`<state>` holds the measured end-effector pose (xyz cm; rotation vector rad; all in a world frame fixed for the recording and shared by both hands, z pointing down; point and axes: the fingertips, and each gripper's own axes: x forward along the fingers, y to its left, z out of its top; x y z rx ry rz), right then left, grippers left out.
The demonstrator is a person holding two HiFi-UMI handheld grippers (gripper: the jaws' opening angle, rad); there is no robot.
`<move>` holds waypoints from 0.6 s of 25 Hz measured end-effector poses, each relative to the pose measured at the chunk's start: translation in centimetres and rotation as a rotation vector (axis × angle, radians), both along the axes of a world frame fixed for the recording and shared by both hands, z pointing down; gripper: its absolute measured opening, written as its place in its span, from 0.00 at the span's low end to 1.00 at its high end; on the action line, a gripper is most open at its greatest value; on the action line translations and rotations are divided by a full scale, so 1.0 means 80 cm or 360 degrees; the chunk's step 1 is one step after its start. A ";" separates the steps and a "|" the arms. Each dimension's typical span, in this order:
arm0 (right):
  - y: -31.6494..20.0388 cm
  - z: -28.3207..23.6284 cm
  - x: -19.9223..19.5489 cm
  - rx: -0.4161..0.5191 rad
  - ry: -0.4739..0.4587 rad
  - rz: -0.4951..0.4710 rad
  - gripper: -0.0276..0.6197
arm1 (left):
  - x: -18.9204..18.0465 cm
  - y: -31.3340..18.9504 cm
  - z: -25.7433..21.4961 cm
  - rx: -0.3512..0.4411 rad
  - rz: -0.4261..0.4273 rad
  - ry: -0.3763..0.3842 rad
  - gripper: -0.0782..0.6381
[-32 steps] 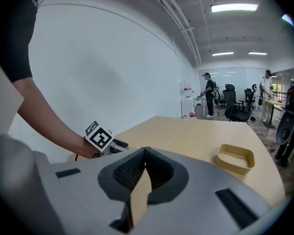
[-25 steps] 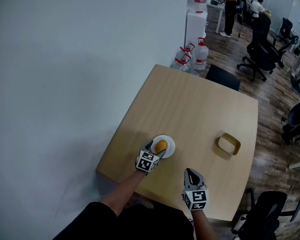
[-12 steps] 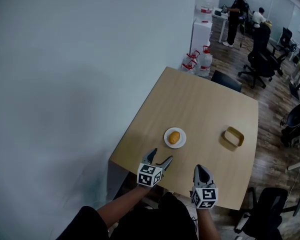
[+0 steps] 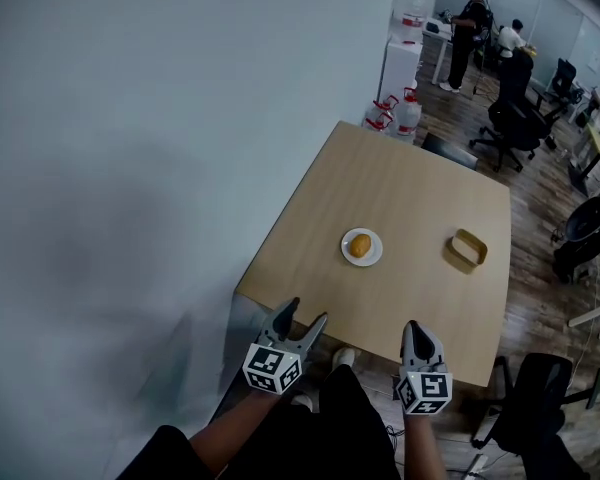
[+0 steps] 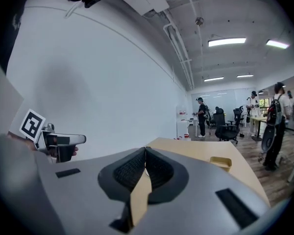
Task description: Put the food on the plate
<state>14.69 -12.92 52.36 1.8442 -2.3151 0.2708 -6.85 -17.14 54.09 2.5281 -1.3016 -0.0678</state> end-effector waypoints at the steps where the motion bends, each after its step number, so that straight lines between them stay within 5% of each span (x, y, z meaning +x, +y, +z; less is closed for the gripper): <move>1: 0.006 0.001 0.001 -0.0001 0.0009 0.0015 0.14 | -0.010 0.007 -0.002 0.0023 -0.0015 0.0031 0.47; 6: 0.041 -0.005 -0.006 0.0014 -0.0006 0.0054 0.14 | -0.046 0.049 0.003 0.0019 -0.0140 -0.0055 0.21; 15: 0.049 0.005 -0.035 0.0032 0.0049 0.0082 0.14 | -0.051 0.047 0.007 0.0012 -0.0099 0.0037 0.15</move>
